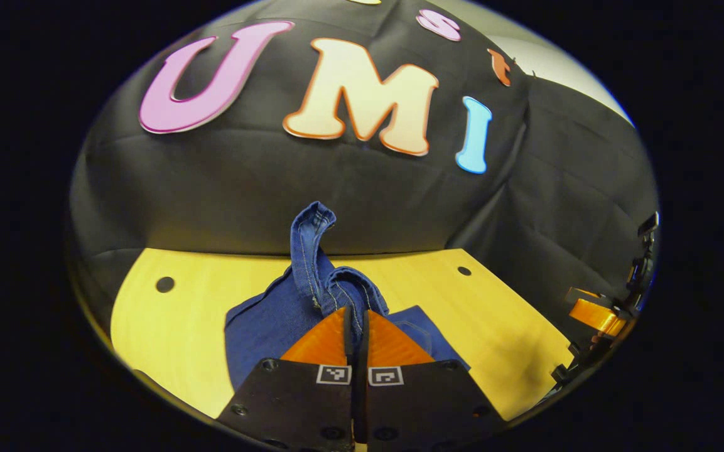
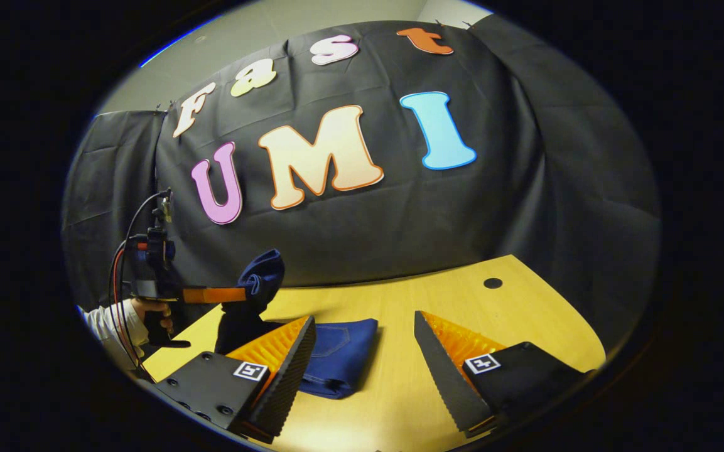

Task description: Grasp the waist and the cuffs of the jeans and fold them to make the two legs overlap; first hold the waist and fold one-third of the jeans toward the cuffs, then hold the cuffs and fold the remaining one-third in the same direction to finish folding.

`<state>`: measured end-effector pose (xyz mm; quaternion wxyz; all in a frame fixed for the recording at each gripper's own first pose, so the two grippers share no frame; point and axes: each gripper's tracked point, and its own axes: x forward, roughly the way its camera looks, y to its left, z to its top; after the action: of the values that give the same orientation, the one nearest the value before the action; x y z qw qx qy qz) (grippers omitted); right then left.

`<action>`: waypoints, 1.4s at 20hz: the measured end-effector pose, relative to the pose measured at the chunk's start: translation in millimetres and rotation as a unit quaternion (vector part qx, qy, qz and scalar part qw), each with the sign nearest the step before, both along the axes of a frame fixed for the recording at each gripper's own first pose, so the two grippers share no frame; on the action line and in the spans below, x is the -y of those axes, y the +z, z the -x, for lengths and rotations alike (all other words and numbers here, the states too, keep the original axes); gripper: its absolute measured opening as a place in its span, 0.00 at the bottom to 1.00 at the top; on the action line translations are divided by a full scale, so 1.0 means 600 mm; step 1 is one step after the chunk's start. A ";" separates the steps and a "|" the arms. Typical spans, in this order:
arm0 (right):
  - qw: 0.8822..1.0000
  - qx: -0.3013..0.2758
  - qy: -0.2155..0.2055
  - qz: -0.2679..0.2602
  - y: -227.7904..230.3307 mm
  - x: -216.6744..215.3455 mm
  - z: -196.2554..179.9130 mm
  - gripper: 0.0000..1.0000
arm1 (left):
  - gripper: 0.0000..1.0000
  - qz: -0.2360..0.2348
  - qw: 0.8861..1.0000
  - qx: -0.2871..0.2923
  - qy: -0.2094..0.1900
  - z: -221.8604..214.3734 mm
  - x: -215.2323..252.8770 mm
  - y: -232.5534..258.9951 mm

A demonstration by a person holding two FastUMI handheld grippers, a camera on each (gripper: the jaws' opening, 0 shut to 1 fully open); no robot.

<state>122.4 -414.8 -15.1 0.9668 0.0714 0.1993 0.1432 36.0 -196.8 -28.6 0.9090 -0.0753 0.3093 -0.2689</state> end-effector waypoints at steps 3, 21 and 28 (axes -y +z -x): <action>1.000 -0.006 -0.002 0.005 -0.008 0.029 0.005 0.98 | 0.00 -0.014 1.000 -0.020 -0.009 0.020 0.054 -0.062; 0.992 0.129 -0.001 -0.006 0.161 -0.090 0.096 0.97 | 0.95 -0.060 0.977 0.159 0.125 0.164 -0.125 0.164; 0.988 0.155 -0.022 -0.005 0.204 -0.135 0.181 0.97 | 0.95 -0.067 0.963 0.210 0.152 0.246 -0.229 0.244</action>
<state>13.6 -333.5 107.5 0.9885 0.0574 0.0448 0.1327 -111.4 -59.6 117.6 0.9867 -0.0021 0.1139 -0.1158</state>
